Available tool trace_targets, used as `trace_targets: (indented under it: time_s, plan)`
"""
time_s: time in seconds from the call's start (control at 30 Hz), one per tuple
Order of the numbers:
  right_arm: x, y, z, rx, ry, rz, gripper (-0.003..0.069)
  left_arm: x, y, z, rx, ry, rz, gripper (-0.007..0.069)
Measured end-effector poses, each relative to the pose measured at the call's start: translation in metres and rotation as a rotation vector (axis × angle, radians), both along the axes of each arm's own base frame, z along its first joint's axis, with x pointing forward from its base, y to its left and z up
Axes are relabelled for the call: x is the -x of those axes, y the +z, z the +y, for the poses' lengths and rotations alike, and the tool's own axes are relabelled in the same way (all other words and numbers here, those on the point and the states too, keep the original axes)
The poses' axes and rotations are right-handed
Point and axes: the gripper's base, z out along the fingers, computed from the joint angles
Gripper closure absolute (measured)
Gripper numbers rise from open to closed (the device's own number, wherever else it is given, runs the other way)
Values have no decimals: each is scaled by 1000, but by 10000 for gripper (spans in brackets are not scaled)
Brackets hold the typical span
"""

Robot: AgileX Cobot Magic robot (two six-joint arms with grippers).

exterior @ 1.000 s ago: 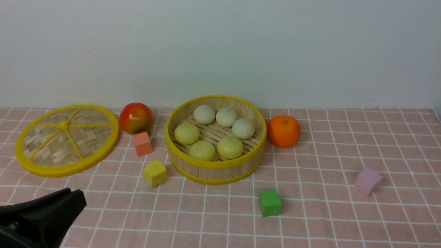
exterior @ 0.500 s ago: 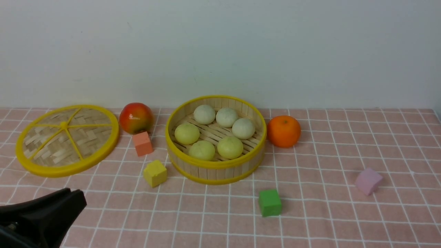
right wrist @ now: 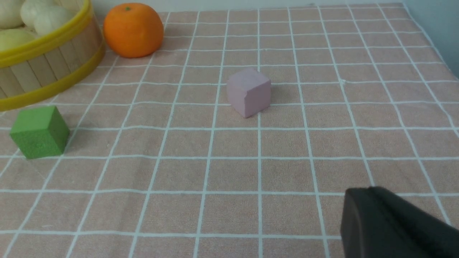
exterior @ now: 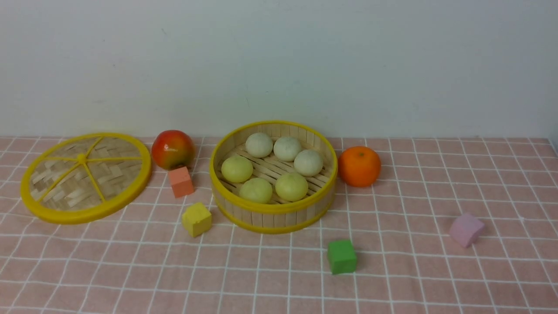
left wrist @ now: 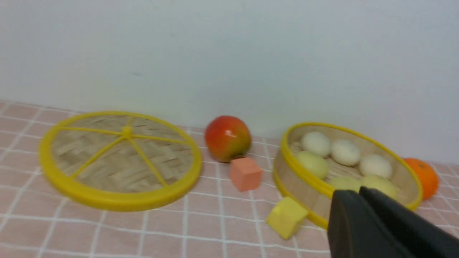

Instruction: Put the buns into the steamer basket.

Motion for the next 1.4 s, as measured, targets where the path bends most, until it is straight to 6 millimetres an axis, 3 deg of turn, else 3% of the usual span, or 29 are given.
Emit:
trace_targets:
  time_s: [0.1,0.17,0.27,1.4]
  plan:
    - [0,0,0,-1,0,0,638,5,-25,4,-1,56,16,638]
    - [0,0,0,-5,0,0,634,4,-50,4,-5,70,98,638]
    - [0,0,0,-6,0,0,629,6,-69,5,2,77,249,638]
    - [0,0,0,-6,0,0,589,7,-71,5,4,78,270,638]
